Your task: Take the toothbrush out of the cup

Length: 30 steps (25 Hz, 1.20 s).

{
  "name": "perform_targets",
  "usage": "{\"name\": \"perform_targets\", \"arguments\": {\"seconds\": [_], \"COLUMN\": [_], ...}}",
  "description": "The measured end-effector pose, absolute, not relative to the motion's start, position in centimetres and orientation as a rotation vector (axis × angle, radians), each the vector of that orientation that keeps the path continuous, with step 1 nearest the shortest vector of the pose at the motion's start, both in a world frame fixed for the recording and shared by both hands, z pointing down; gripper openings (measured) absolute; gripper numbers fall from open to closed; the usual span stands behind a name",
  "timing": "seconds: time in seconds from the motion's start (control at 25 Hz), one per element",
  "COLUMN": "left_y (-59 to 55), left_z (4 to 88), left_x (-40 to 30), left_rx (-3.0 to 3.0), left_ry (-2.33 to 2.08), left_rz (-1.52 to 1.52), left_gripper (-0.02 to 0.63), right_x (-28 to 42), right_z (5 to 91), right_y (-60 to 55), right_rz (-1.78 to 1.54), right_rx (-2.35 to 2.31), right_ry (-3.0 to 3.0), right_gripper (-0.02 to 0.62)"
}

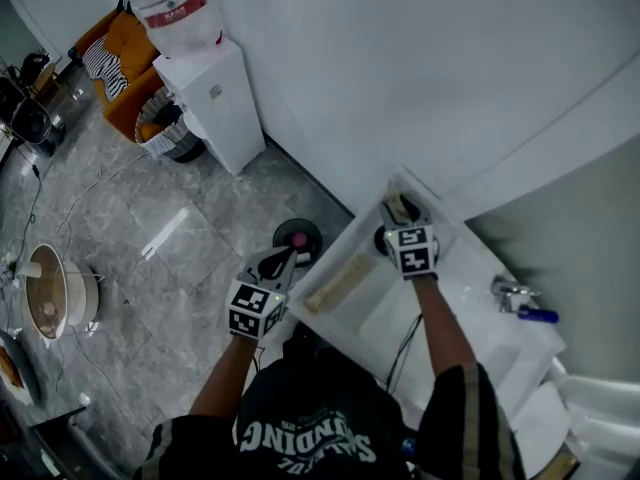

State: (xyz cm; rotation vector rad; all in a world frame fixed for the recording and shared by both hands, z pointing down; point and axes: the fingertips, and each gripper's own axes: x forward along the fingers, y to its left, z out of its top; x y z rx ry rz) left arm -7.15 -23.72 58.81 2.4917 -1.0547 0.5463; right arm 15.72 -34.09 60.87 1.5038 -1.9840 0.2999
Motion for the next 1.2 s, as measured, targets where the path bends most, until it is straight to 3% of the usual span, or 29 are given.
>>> {"name": "perform_targets", "arguments": {"seconds": [0.24,0.36,0.64,1.2], "left_y": [-23.6,-23.6,-23.3,-22.0], "left_z": [58.8,58.7,58.2,56.9], "left_x": [-7.7,-7.9,-7.6,-5.7], "left_rx": [2.482,2.484,2.503,2.577], "left_ry": [-1.069,-1.076,-1.066,-0.994], "left_rz": [0.543,0.543,0.533,0.505], "left_gripper": [-0.002,-0.002,-0.002,-0.002], "right_x": [15.8,16.1,17.2,19.9], "right_z": [60.3,60.0,58.1,49.7], "right_y": [-35.4,-35.5,-35.1,-32.6], "right_rz": [0.204,0.201,0.164,0.075], "right_rx": [1.527,1.536,1.584,1.764], "right_ry": [-1.945,-1.939,-1.935,-2.049], "right_gripper": [0.147,0.086,0.011,-0.002]}}
